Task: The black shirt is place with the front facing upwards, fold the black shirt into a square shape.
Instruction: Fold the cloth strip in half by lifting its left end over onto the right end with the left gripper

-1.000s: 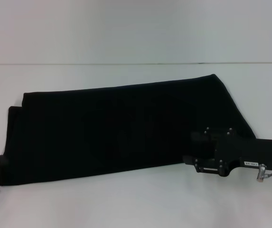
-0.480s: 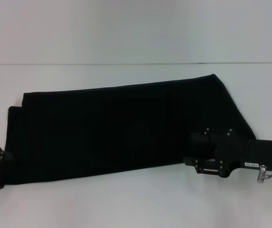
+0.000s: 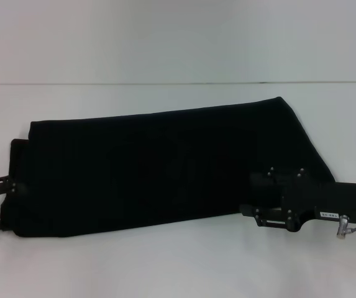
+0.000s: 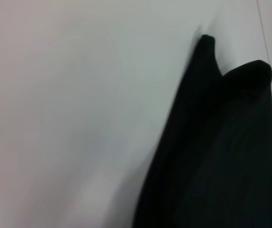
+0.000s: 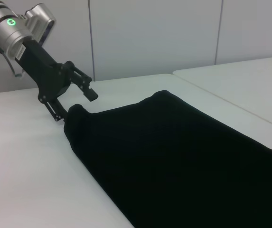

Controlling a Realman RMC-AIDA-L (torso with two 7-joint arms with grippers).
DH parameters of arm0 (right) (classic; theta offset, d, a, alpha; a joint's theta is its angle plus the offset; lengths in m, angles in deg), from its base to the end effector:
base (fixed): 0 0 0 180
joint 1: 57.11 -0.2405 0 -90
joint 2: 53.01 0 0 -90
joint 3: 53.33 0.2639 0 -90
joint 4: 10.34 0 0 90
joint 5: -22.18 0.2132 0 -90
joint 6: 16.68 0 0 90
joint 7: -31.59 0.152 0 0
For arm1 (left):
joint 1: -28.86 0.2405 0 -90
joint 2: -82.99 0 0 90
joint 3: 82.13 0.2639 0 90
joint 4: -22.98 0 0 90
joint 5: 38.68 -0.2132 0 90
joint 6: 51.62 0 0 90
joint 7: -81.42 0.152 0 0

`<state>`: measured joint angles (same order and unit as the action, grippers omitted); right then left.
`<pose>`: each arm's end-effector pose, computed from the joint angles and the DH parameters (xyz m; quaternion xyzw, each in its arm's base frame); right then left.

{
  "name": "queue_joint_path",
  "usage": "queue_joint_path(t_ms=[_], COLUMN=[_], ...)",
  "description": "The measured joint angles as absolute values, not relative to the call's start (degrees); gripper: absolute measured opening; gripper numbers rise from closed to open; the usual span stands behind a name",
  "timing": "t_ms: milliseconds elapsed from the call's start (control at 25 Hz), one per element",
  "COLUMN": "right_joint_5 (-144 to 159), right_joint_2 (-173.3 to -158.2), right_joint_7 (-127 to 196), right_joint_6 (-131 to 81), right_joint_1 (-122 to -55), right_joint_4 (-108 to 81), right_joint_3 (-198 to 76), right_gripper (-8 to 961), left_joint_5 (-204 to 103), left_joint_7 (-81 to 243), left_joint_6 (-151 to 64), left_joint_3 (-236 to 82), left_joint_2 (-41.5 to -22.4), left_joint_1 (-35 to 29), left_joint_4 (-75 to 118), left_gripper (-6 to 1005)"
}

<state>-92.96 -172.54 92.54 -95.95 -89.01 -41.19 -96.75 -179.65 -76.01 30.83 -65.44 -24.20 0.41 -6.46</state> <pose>0.2772 0.3444 -0.0448 -0.9645 0.1046 0.1764 0.1665 -0.3916 0.3197 0.0710 -0.4838 -0.8377 -0.2156 0.1332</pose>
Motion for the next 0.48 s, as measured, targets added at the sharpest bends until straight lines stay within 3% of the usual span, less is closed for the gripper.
queue_joint_path(t_ms=[400, 480], right_joint_5=[-92.96, -92.96], right_joint_2=[-172.54, -172.54], right_joint_7=[92.58, 92.59], right_joint_6=[-96.47, -96.52], right_joint_1=[-88.93, -88.92], right_joint_4=[-41.20, -41.20], right_joint_3=[-96.55, -96.56], right_gripper=[714, 714], left_joint_5=[-179.69, -179.75], left_joint_7=[-76.40, -76.27], left_joint_6=[30.46, 30.43], left_joint_3=[-64.16, -63.68], left_joint_2=[-24.19, -24.16], left_joint_1=[-0.02, -0.01], left_joint_4=[-6.60, -6.74], left_gripper=[871, 815])
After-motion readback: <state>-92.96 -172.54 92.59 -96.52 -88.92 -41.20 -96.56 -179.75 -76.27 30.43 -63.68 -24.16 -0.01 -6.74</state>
